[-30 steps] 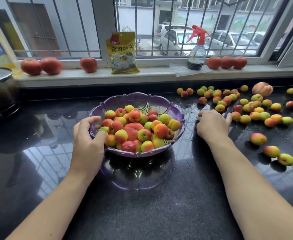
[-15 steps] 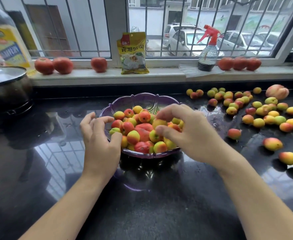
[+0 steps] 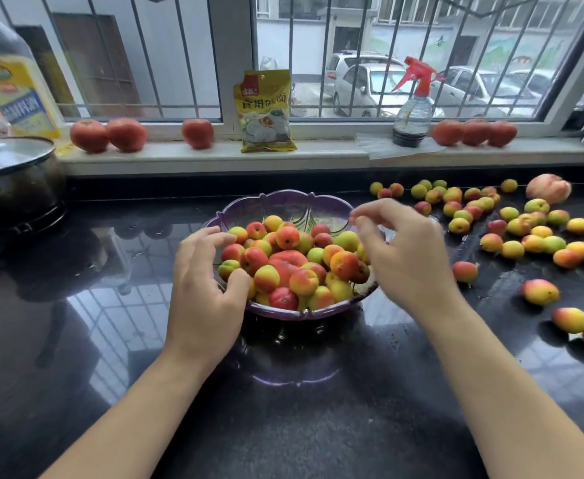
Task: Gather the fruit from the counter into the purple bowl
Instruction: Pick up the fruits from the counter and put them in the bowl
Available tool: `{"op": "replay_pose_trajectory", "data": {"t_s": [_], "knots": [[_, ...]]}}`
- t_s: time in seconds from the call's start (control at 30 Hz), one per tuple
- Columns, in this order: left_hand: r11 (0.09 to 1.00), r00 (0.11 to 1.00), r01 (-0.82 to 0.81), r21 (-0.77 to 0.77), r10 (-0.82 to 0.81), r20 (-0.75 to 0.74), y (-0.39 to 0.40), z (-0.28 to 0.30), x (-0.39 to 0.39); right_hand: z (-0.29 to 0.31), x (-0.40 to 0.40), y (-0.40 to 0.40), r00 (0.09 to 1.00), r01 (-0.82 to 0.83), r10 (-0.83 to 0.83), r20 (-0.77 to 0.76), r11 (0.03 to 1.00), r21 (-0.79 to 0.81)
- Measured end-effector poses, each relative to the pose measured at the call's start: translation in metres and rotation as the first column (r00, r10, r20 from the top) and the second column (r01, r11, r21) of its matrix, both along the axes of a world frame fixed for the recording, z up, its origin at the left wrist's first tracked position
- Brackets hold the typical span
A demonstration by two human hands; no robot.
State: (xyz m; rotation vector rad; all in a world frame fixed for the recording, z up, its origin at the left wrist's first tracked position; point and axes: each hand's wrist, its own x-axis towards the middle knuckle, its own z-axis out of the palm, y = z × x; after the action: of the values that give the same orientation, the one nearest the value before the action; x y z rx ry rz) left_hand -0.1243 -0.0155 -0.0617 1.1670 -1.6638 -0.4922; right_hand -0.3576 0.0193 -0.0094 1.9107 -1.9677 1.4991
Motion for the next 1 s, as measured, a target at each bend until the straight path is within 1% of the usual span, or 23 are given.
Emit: {"op": "replay_pose_trajectory", "data": {"t_s": [0.03, 0.1, 0.13, 0.2, 0.27, 0.3, 0.33, 0.4, 0.53, 0.6, 0.63, 0.67, 0.7, 0.73, 0.77, 0.8, 0.83, 0.87, 0.93, 1.0], "knots": [[1.0, 1.0, 0.001, 0.0, -0.001, -0.003, 0.0, 0.0, 0.0, 0.001, -0.012, -0.002, 0.997, 0.083, -0.083, -0.007, 0.996, 0.041], [1.0, 1.0, 0.003, 0.005, -0.003, -0.006, 0.0, 0.0, 0.0, -0.004, -0.044, -0.009, 0.966, 0.258, -0.244, -0.088, 0.943, 0.211], [1.0, 1.0, 0.004, 0.008, -0.004, -0.006, 0.0, 0.0, 0.0, -0.009, -0.06, -0.012, 0.936, 0.347, -0.309, -0.166, 0.886, 0.307], [1.0, 1.0, 0.008, 0.009, -0.007, -0.007, 0.0, 0.0, 0.0, -0.022, -0.091, -0.016, 0.868, 0.493, -0.375, -0.324, 0.719, 0.489], [1.0, 1.0, 0.008, 0.008, -0.008, -0.009, 0.0, 0.0, -0.001, -0.032, -0.109, -0.019, 0.832, 0.555, -0.386, -0.4, 0.539, 0.634], [1.0, 1.0, 0.009, 0.006, -0.009, -0.01, -0.001, -0.001, -0.001, -0.036, -0.114, -0.021, 0.831, 0.552, -0.382, -0.404, 0.476, 0.685], [1.0, 1.0, 0.01, 0.003, -0.01, -0.012, -0.001, -0.001, -0.001, -0.038, -0.117, -0.022, 0.836, 0.54, -0.377, -0.399, 0.434, 0.721], [1.0, 1.0, 0.009, -0.001, -0.009, -0.013, -0.001, -0.001, -0.001, -0.04, -0.117, -0.023, 0.837, 0.536, -0.366, -0.406, 0.403, 0.741], [1.0, 1.0, 0.009, -0.002, -0.009, -0.011, -0.002, -0.002, -0.001, -0.041, -0.114, -0.022, 0.822, 0.565, -0.367, -0.435, 0.439, 0.699], [1.0, 1.0, 0.01, 0.001, -0.01, -0.009, -0.002, -0.002, -0.001, -0.041, -0.11, -0.022, 0.837, 0.543, -0.379, -0.395, 0.486, 0.684], [1.0, 1.0, 0.009, 0.003, -0.009, -0.009, -0.002, -0.003, -0.001, -0.039, -0.108, -0.022, 0.85, 0.523, -0.389, -0.355, 0.54, 0.66], [1.0, 1.0, 0.007, 0.003, -0.007, -0.01, -0.003, -0.003, -0.001, -0.035, -0.104, -0.022, 0.868, 0.493, -0.4, -0.294, 0.628, 0.602], [1.0, 1.0, 0.005, 0.003, -0.005, -0.013, -0.003, -0.003, -0.001, -0.031, -0.099, -0.022, 0.894, 0.446, -0.401, -0.2, 0.743, 0.499], [1.0, 1.0, 0.004, 0.003, -0.004, -0.015, -0.003, -0.003, -0.001, -0.024, -0.09, -0.019, 0.924, 0.376, -0.375, -0.075, 0.855, 0.357], [1.0, 1.0, 0.003, 0.005, -0.003, -0.017, -0.002, -0.003, -0.002, -0.015, -0.078, -0.014, 0.95, 0.288, -0.305, 0.061, 0.937, 0.199], [1.0, 1.0, 0.004, 0.01, -0.004, -0.022, -0.002, -0.003, -0.002, -0.004, -0.064, -0.009, 0.965, 0.191, -0.2, 0.171, 0.979, 0.073], [1.0, 1.0, 0.007, 0.015, -0.006, -0.029, -0.002, -0.003, -0.003, 0.004, -0.049, -0.003, 0.968, 0.089, -0.085, 0.236, 0.996, -0.006], [1.0, 0.999, 0.01, 0.019, -0.009, -0.038, -0.001, -0.003, -0.003, 0.012, -0.034, 0.002, 0.967, -0.007, 0.015, 0.253, 0.999, -0.035], [1.0, 0.999, 0.012, 0.021, -0.01, -0.053, -0.001, -0.003, -0.004, 0.016, -0.009, 0.004, 0.973, -0.152, 0.147, 0.178, 0.988, 0.013], [1.0, 0.998, 0.009, 0.02, -0.008, -0.062, -0.001, -0.003, -0.006, 0.014, 0.009, -0.002, 0.977, -0.208, 0.202, 0.063, 0.971, 0.12]]}}
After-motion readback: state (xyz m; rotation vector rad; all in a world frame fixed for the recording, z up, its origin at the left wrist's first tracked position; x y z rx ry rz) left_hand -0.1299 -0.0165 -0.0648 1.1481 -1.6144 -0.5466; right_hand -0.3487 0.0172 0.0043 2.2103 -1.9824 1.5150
